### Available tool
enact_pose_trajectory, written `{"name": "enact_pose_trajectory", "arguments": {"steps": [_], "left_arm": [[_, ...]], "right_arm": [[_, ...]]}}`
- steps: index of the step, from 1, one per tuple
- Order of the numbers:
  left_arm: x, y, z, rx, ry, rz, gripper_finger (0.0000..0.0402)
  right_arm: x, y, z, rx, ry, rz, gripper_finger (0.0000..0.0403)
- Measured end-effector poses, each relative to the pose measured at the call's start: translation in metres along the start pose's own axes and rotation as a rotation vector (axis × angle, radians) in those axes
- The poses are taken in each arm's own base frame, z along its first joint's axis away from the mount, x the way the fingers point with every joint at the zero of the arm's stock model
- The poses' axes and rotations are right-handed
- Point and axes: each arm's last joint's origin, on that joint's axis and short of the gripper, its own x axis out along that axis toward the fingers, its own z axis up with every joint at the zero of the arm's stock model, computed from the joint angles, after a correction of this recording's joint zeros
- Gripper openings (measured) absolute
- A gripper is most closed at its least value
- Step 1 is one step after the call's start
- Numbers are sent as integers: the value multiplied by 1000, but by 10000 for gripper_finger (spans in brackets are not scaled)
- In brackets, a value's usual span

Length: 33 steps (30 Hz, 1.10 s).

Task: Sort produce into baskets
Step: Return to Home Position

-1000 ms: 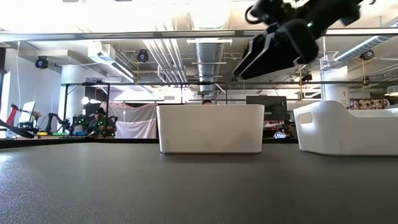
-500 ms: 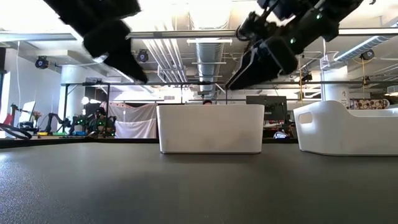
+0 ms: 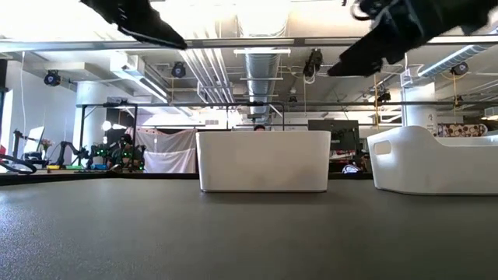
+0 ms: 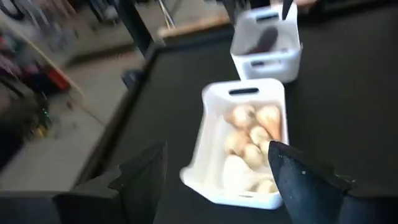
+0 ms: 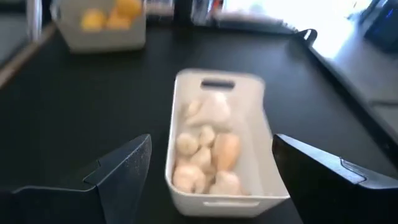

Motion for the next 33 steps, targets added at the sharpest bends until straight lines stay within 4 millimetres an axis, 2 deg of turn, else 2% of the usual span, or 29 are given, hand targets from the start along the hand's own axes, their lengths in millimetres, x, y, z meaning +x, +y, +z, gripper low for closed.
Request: {"name": "enact_pose_trajectory", "arguments": {"steps": [5, 9, 13, 17, 19, 23, 26, 30, 33], "left_arm": [[-29, 13, -16, 13, -157, 11, 263], [-49, 20, -38, 5, -227, -64, 262], [-69, 26, -58, -40, -274, -52, 262], [-87, 29, -77, -84, -337, -78, 262], [-93, 28, -86, -91, -375, -126, 262], [-91, 25, -99, -144, -497, -148, 262], [-85, 22, -106, -191, -580, -143, 262], [-68, 12, -125, -193, -532, -153, 262], [-56, 6, -139, -244, -478, -175, 262]], "right_arm": [[-22, -2, -35, 63, -229, -13, 327], [-35, -3, -54, 214, -377, 12, 327], [-52, -4, -56, 235, -389, 27, 327], [-84, -10, -49, 178, -436, -63, 327], [-93, -13, -49, 155, -473, -115, 327], [-93, -12, -62, 130, -515, -87, 327], [-82, -9, -81, 200, -475, -48, 326], [-68, -6, -105, 274, -434, -34, 325], [-65, -6, -110, 306, -377, -34, 311]]}}
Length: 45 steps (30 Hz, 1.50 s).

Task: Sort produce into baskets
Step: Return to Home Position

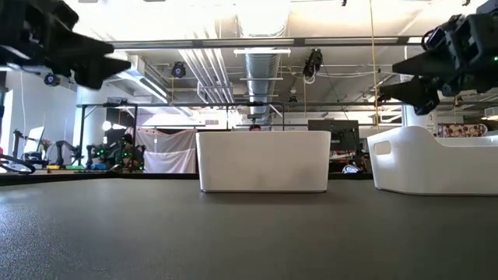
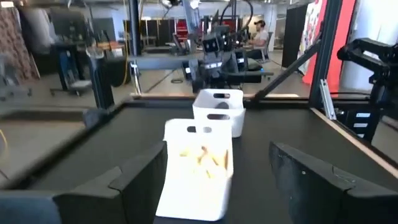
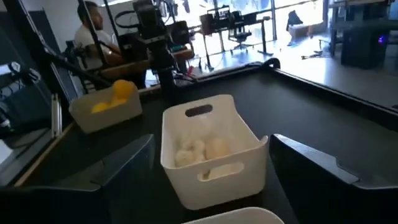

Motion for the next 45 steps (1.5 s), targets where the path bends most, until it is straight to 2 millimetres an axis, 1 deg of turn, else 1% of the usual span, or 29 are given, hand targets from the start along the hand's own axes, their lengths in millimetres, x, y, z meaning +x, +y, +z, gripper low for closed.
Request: {"name": "enact_pose_trajectory", "arguments": {"steps": [2, 4, 7, 9, 13, 15, 16, 19, 21, 26, 35, 39, 45], "left_arm": [[2, 0, -7, -30, -5, 0, 262], [2, 0, -8, -29, -19, 1, 262], [2, 0, -5, 16, -63, 7, 262], [0, 1, -3, 28, -92, 17, 262], [-2, 3, -6, 10, -70, 33, 262], [-3, 3, -10, 1, -58, 30, 262], [-3, 3, -12, 0, -56, 29, 262], [0, 3, -20, -4, -72, 27, 262], [0, 3, -22, -12, -55, 29, 262], [0, 3, -22, -38, -57, 30, 262], [1, 3, -22, -72, -52, 33, 262], [2, 3, -23, -27, -33, 38, 262], [3, 3, -22, -24, -17, 41, 262]], "right_arm": [[0, 1, 3, -20, -28, 20, 290], [-1, 3, 6, -82, -56, 62, 260], [-1, 3, 8, -183, -71, 63, 199], [-1, 2, 8, -220, -73, 47, 152], [-2, 4, 8, -223, -69, 115, 62], [-2, 6, 8, -211, -75, 165, 27], [-2, 6, 9, -203, -83, 178, 19], [-2, 6, 9, -189, -82, 166, 18], [-1, 5, 7, -157, -61, 161, 21], [0, 5, 5, -101, -35, 160, 22], [0, 5, 5, -96, -28, 159, 22], [0, 5, 5, -96, -28, 159, 22], [0, 5, 4, -96, -28, 159, 22]]}}
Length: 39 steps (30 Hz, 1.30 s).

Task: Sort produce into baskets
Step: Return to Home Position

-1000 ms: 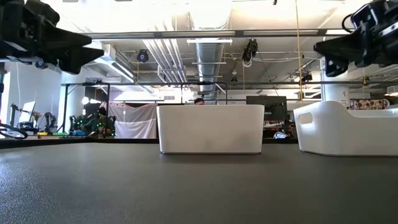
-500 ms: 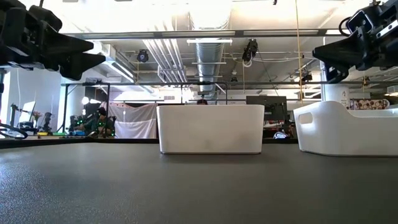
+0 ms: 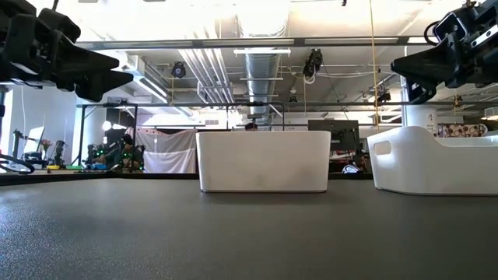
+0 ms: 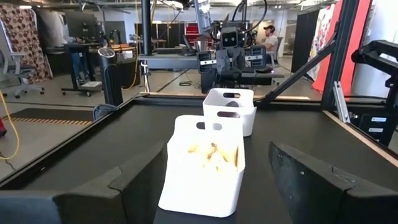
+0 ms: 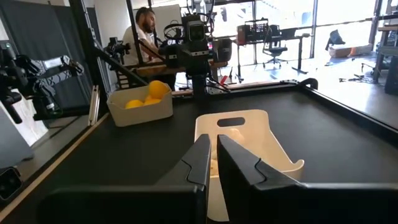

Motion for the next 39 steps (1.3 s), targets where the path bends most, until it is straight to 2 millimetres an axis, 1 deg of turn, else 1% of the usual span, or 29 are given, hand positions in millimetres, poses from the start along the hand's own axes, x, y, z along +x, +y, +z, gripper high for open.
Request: {"name": "enact_pose_trajectory", "arguments": {"steps": [39], "left_arm": [[2, 0, -1, 4, 26, 0, 262]], "right_arm": [[0, 0, 0, 0, 1, -1, 22]]}}
